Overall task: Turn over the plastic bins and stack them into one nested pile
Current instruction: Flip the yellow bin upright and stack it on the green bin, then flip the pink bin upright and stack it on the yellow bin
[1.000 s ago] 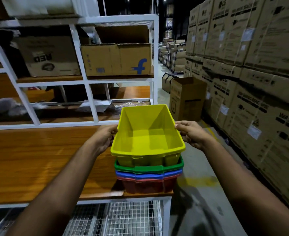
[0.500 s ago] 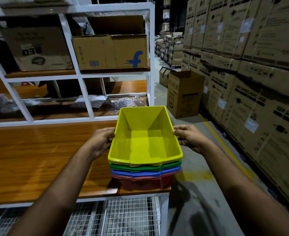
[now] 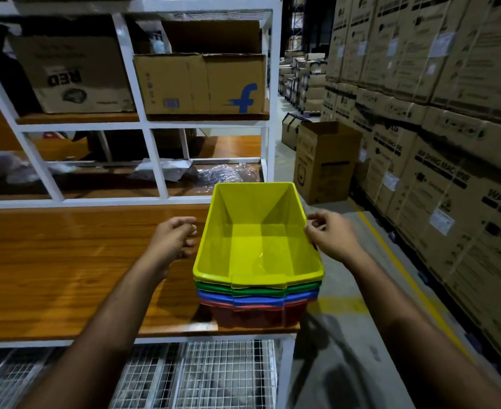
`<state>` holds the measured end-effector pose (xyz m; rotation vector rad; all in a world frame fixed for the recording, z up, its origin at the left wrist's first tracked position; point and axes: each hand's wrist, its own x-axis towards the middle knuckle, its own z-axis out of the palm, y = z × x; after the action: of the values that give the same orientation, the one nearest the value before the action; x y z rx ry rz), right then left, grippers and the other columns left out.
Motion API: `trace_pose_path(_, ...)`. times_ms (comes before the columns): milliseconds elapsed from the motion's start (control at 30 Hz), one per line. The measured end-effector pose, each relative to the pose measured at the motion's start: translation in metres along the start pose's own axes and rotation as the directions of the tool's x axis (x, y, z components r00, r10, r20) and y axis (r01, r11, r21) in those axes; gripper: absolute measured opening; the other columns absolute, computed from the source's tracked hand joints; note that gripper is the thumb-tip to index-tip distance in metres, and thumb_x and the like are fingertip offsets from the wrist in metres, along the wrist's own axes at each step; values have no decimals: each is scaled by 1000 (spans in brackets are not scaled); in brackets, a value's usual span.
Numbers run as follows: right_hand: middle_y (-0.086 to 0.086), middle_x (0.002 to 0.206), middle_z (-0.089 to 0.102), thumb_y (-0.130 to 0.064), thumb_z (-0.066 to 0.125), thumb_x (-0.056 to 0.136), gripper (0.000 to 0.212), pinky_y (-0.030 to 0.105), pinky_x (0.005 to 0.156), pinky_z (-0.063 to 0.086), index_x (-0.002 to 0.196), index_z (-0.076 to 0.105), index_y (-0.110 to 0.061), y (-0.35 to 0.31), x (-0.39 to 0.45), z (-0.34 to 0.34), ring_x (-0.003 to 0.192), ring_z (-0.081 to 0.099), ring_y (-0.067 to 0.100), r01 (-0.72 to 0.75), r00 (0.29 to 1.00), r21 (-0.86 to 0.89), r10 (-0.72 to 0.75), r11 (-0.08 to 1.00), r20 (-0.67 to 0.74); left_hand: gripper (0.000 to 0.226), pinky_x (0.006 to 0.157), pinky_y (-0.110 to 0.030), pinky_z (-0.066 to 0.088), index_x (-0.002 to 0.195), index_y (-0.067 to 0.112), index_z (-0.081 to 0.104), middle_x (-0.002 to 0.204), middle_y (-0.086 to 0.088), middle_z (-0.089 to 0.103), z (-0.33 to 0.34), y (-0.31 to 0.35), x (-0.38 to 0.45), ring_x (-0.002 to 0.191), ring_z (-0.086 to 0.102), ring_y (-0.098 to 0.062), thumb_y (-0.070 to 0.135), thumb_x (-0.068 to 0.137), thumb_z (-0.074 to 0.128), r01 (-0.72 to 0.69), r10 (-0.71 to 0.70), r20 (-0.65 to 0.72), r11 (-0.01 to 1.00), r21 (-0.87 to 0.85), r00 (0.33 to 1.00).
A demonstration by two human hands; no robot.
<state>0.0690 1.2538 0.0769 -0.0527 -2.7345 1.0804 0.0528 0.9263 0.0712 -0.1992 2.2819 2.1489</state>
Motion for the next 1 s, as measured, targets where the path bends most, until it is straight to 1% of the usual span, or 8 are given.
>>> trace_pose_path(100, 10, 122, 55, -37, 61, 92, 47, 41, 91, 49, 134, 56, -16, -28, -13, 7, 114, 53, 28, 150, 985, -277, -168, 949, -45, 25, 56, -26, 45, 121, 17, 61, 99, -10, 64, -9, 7, -18, 74, 57, -14, 12, 97, 54, -95, 95, 5, 991, 99, 995)
trace_pose_path(233, 7, 121, 52, -41, 59, 90, 49, 47, 96, 46, 135, 52, -22, -77, -34, 32, 118, 47, 27, 326, 942, -328, -333, 887, 37, 30, 69, -27, 49, 126, 29, 58, 112, 5, 63, -37, 10, -46, 99, 61, -11, 22, 97, 57, -232, 224, 60, 924, 305, 973)
trace_pose_path(333, 4, 123, 55, -41, 56, 91, 47, 43, 95, 47, 134, 51, -23, -117, -47, 61, 118, 50, 24, 427, 903, -326, -416, 843, 105, 36, 79, -26, 50, 131, 31, 56, 114, 11, 61, -71, 5, -66, 105, 58, -2, 28, 96, 59, -326, 355, 42, 797, 508, 934)
trace_pose_path(400, 3, 122, 57, -40, 55, 91, 45, 41, 92, 49, 132, 51, -22, -142, -54, 86, 114, 55, 25, 492, 870, -342, -470, 800, 152, 40, 86, -32, 50, 135, 29, 53, 117, 10, 60, -100, -3, -73, 109, 56, -7, 34, 96, 56, -338, 423, 16, 701, 628, 906)
trace_pose_path(500, 3, 124, 57, -39, 55, 91, 46, 41, 94, 49, 133, 51, -20, -189, -64, 143, 114, 56, 25, 579, 815, -352, -521, 736, 252, 45, 88, -31, 41, 138, 26, 49, 120, 7, 60, -163, -25, -81, 114, 48, -13, 42, 96, 48, -284, 457, -28, 598, 750, 889)
trace_pose_path(600, 1, 130, 53, -41, 53, 93, 48, 37, 99, 47, 136, 48, -22, -241, -75, 202, 120, 51, 22, 626, 779, -341, -541, 701, 317, 43, 87, -27, 34, 139, 23, 48, 127, 1, 60, -233, -43, -91, 117, 44, -14, 39, 99, 47, -218, 461, -79, 556, 802, 884)
trace_pose_path(800, 6, 134, 53, -42, 51, 94, 50, 39, 97, 47, 139, 46, -19, -346, -96, 328, 123, 49, 27, 686, 718, -258, -575, 680, 393, 46, 92, -40, 46, 140, 16, 49, 128, -6, 60, -397, -69, -124, 119, 46, -25, 35, 99, 48, -27, 452, -231, 496, 868, 861)
trace_pose_path(1000, 1, 139, 48, -48, 45, 96, 52, 43, 97, 47, 141, 41, -23, -441, -125, 429, 125, 45, 21, 739, 653, -172, -631, 651, 418, 46, 95, -42, 45, 141, 18, 47, 132, -4, 58, -524, -86, -161, 124, 45, -24, 36, 99, 51, 169, 391, -388, 488, 856, 835)
